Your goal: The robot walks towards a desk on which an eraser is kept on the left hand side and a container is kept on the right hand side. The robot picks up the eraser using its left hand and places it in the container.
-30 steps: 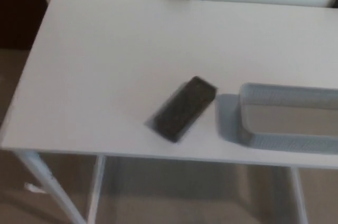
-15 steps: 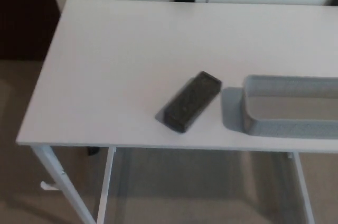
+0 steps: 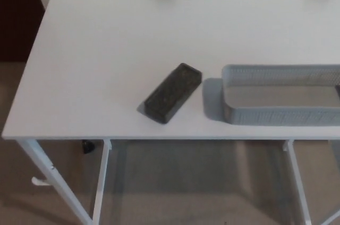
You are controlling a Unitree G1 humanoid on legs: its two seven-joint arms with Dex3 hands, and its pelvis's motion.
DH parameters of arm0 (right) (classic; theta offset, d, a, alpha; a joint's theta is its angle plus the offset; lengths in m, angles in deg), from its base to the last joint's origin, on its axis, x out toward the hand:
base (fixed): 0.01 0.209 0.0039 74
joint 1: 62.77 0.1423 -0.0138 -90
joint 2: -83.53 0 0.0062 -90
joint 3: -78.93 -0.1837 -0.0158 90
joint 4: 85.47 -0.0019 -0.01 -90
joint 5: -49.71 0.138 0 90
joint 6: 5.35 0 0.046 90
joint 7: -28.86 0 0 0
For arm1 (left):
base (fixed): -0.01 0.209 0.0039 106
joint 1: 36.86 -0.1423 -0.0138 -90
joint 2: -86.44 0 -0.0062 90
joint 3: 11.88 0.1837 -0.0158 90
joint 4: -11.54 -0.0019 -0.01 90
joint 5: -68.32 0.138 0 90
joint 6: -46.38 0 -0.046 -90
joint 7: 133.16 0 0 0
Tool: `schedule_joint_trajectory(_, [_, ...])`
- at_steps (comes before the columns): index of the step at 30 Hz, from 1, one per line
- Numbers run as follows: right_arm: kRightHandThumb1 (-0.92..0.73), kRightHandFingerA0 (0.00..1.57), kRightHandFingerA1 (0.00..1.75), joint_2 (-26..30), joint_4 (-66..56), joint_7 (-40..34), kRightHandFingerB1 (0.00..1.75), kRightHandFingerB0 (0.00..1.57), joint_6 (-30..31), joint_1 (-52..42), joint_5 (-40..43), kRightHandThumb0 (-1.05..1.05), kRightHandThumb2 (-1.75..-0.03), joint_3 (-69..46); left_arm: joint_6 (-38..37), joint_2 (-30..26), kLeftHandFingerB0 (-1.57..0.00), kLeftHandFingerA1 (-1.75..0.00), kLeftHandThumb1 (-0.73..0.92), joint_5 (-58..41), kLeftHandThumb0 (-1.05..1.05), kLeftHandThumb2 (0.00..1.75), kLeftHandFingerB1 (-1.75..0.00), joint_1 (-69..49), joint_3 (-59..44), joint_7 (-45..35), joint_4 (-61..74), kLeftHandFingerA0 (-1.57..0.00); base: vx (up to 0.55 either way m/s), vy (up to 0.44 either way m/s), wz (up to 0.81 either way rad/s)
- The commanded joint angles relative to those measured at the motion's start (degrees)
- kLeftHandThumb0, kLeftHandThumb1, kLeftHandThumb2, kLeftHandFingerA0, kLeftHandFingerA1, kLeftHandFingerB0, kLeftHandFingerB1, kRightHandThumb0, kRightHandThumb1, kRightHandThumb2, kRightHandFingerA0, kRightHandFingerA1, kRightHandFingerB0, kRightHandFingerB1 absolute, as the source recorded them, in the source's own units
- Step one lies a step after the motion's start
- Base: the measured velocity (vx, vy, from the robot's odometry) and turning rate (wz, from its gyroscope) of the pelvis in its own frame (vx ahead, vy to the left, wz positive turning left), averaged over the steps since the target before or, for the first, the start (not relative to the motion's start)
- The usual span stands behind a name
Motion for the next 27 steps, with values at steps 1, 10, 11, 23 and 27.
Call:
schedule_joint_trajectory(1, [-0.4, 0.65, 0.57, 0.59, 0.57, 0.17, 0.53, 0.52, -0.87, 0.66, -0.25, -0.27, -0.62, 0.09, -1.91, -1.2, -0.44, -0.44, 0.53, 0.36, -0.11, 0.57, -0.38, 0.15, -0.45, 0.48, -0.32, -0.5, -0.03, 0.339, -0.14])
schedule_joint_trajectory(10, [-0.42, 0.64, 0.55, 0.68, 0.48, -0.07, 0.51, 0.51, -0.78, 0.48, -0.57, -0.24, -0.61, 0.54, -1.61, -1.01, -0.45, -0.44, 0.53, 0.88, -0.12, 0.57, -0.39, -0.14, -0.29, 0.74, 0.27, -0.51, 0.0, 0.065, 0.08])
schedule_joint_trajectory(11, [-0.41, 0.64, 0.55, 0.71, 0.39, 0.01, 0.52, 0.52, -0.74, 0.5, -0.56, -0.25, -0.61, 0.54, -1.83, -1.1, -0.44, -0.44, 0.54, 1.16, -0.12, 0.57, -0.39, -0.19, -0.09, 0.79, 0.32, -0.5, 0.0, 0.0, 0.0])
schedule_joint_trajectory(23, [-0.41, 0.65, 0.56, 1.09, 0.54, -0.32, 0.53, 0.53, -0.87, 0.57, -1.24, -0.26, -0.62, 1.14, -2.21, -0.83, -0.44, -0.44, 0.53, 0.99, -0.12, 0.57, -0.38, -1.06, -0.19, 0.93, 0.92, -0.51, -0.01, -0.021, 0.0])
schedule_joint_trajectory(27, [-0.42, 0.65, 0.55, 1.1, 0.42, -0.11, 0.52, 0.53, -0.85, 0.83, -0.99, -0.25, -0.61, 0.99, -2.84, 0.57, -0.45, -0.45, 0.51, 0.67, -0.17, 0.58, -0.39, -2.69, -0.06, 1.06, 5.97, -0.5, 0.0, 0.0, 0.0])
